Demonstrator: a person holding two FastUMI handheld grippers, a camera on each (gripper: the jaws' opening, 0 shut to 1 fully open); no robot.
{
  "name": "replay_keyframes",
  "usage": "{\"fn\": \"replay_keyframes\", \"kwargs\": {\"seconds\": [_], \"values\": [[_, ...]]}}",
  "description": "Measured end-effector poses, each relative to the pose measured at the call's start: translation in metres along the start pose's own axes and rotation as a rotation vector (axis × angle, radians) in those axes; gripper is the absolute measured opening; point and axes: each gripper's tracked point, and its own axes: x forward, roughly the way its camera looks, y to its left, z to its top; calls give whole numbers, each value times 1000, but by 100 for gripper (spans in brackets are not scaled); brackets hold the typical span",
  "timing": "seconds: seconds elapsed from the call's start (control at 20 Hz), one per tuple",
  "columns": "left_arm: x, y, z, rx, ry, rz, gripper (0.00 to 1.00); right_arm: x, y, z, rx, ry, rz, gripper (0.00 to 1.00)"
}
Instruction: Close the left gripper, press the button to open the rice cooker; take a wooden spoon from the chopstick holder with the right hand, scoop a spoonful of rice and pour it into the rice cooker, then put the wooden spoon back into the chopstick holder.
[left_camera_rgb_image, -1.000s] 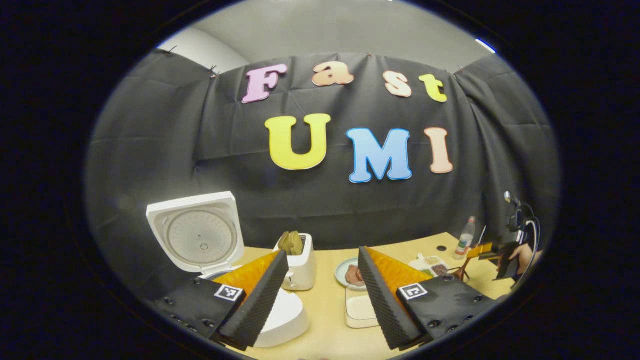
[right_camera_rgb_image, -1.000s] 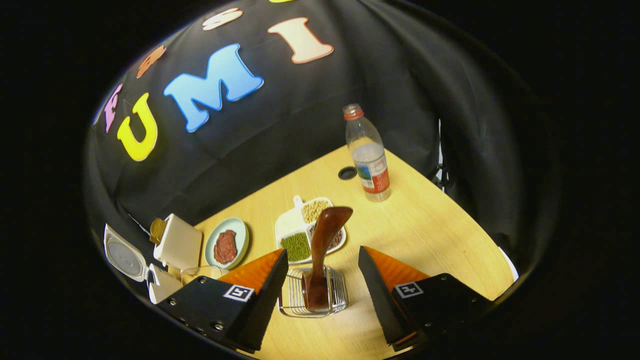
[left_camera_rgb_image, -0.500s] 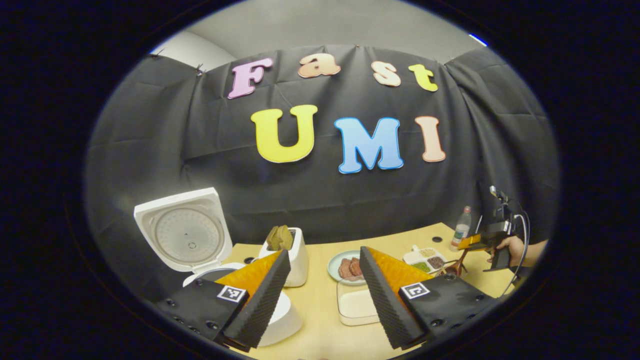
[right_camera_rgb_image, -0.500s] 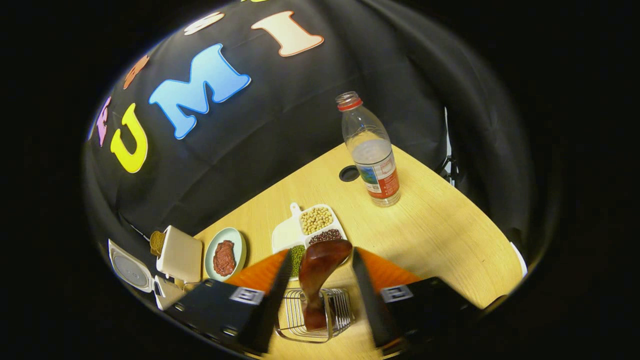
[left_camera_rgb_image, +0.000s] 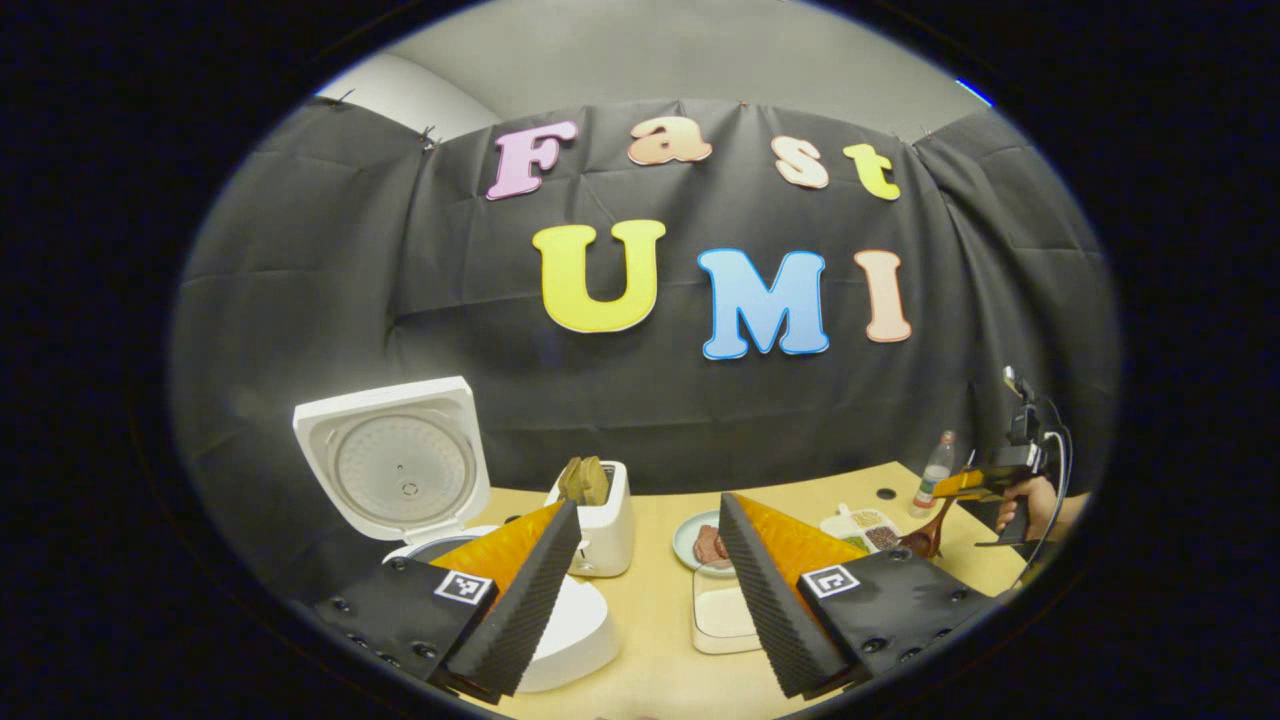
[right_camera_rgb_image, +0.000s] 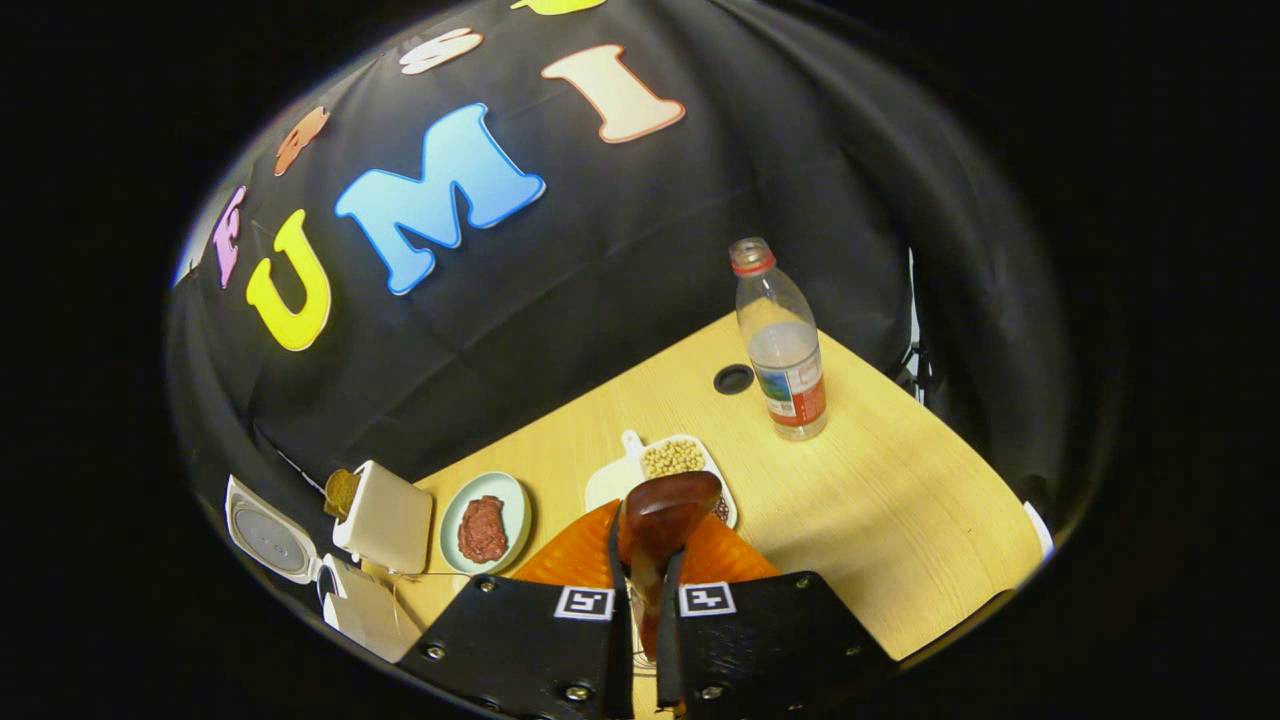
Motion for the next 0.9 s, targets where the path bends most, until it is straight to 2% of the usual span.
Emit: {"fn": "replay_keyframes", "kwargs": {"seconds": [0.15, 0.35, 0.4, 0.45, 0.65, 0.75, 0.9], "values": [[-5, 4, 2, -16, -15, -9, 97, -28, 36, 24, -56, -64, 53, 10], [-12, 13, 2, -25, -31, -23, 97, -56, 110, 35, -135, -112, 180, 9], [-13, 15, 3, -25, -38, -27, 100, -59, 127, 30, -146, -114, 209, 9], [-15, 18, 6, -27, -44, -30, 97, -59, 142, 23, -157, -110, 236, 9], [-27, 31, 11, -35, -68, -35, 97, -50, 198, -19, -247, -93, 326, 9], [-30, 38, 10, -37, -75, -37, 97, -40, 210, -46, -310, -73, 323, 10], [-35, 52, 7, -29, -77, -28, 96, -23, 216, -71, -398, -82, 273, 9]]}}
